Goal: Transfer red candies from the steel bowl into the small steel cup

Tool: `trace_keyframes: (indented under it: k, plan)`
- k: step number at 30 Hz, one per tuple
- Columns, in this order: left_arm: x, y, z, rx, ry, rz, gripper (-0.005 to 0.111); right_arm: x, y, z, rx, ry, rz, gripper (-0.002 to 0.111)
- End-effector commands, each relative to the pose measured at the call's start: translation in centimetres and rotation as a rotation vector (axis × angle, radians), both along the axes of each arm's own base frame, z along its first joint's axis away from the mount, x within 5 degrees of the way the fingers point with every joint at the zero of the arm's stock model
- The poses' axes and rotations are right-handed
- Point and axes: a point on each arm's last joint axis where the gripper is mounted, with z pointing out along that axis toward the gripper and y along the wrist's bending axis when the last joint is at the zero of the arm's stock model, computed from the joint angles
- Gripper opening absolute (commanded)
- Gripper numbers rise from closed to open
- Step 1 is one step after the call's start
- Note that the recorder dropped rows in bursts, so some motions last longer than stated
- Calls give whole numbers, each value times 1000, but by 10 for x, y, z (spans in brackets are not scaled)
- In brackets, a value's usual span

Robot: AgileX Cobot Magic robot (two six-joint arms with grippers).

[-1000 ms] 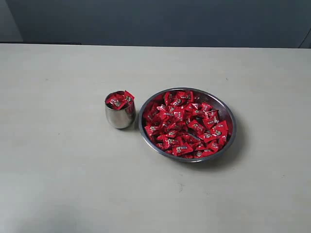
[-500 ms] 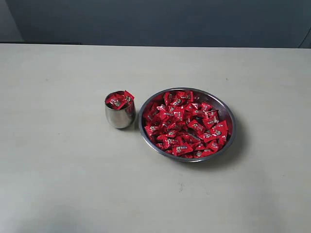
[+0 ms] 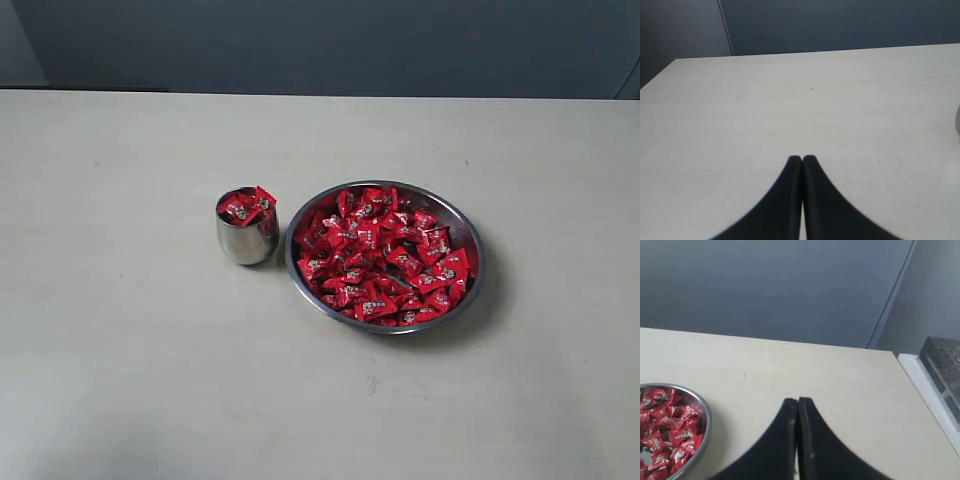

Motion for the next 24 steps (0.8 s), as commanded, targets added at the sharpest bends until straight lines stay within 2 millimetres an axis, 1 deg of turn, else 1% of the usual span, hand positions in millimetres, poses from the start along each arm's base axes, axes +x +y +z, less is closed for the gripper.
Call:
trace_keyframes:
  k: [1, 6, 10, 12, 17, 21, 24]
  plan:
    - [0, 0, -1, 2, -8, -6, 0, 5, 0, -15, 0, -1, -8, -1]
    - [0, 0, -1, 2, -8, -6, 0, 13, 0, -33, 31, -22, -21, -1]
    - [0, 0, -1, 2, -8, -6, 0, 16, -1, -62, 46, -49, -32, -1]
    - [0, 0, -1, 2, -8, -6, 0, 14, -1, -78, 46, -54, -34, -1]
    - [0, 0, -1, 2, -8, -6, 0, 7, -2, -106, 54, -62, -36, -1]
    - [0, 0, -1, 2, -8, -6, 0, 2, -2, -119, 46, -90, -37, -1]
    - [0, 0, -1, 2, -8, -6, 0, 3, -2, -127, 43, -67, -37, -1]
